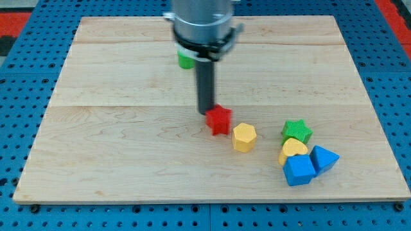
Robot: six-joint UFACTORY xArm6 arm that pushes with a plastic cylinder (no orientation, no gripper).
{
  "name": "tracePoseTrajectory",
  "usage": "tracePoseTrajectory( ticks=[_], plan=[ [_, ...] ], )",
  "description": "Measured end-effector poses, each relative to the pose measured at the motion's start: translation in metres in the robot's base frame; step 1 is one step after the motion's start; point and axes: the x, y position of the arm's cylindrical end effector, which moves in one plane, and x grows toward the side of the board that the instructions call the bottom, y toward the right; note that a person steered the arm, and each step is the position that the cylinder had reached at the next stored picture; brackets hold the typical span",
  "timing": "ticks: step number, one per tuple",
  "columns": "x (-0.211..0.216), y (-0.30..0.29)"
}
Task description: Move green circle towards the red star
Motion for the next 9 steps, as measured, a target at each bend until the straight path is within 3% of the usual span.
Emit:
tracePoseTrajectory(
  ticks=[2,3,4,5,7,8,9],
  plan=[
    [0.027,0.042],
    [-0.022,0.033],
    [-0.112,0.031],
    [-0.168,0.000],
    [-0.136,-0.117],
    [-0.105,-0.146],
    [-0.058,-0.117]
  ],
)
